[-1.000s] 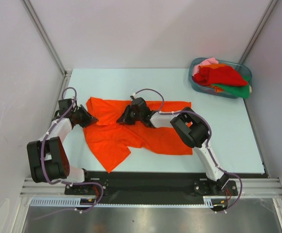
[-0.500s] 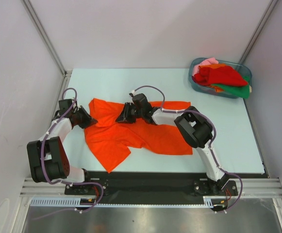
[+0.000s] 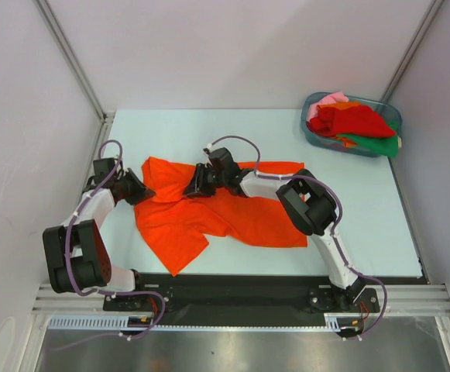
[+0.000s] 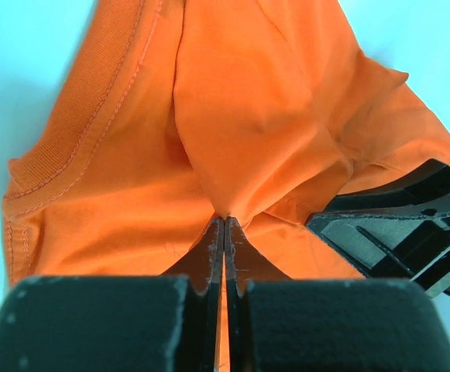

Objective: Fold and stack the t-shirts
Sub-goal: Fold the tshirt

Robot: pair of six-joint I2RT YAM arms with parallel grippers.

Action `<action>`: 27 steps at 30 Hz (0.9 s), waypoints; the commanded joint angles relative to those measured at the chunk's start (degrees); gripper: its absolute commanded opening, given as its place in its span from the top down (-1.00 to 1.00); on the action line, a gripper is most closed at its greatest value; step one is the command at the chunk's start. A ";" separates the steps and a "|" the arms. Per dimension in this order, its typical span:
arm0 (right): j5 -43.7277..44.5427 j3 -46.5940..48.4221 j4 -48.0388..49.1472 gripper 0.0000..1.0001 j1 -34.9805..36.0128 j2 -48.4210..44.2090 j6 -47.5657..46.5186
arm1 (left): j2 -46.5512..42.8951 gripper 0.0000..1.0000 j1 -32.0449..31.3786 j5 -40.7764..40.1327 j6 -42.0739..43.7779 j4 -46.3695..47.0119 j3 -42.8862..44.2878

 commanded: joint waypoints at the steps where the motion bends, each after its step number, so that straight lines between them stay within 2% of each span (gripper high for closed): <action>1: 0.83 2.99 -0.82 0.31 0.03 -0.57 -1.72 | -2.35 0.99 -0.30 0.64 0.26 0.55 0.87; 7: 0.65 2.99 -0.65 0.37 0.03 0.31 -0.49 | -2.44 0.99 -0.30 1.08 0.00 0.73 0.60; 11: 0.04 2.55 -0.21 0.80 -0.06 -0.22 0.56 | -2.97 0.99 -0.30 0.82 0.18 0.29 0.78; 14: -0.05 1.24 -0.65 0.94 -0.50 -2.59 0.56 | -3.32 0.99 -0.39 0.03 0.61 -1.03 1.57; 19: -3.30 0.00 -2.84 0.95 -1.46 -4.79 0.21 | -4.20 0.99 -0.30 0.38 0.00 -2.17 1.75; 27: -7.26 -2.37 -1.70 0.85 -2.17 -4.62 0.74 | -6.92 1.00 0.14 -2.70 -1.76 -4.63 0.96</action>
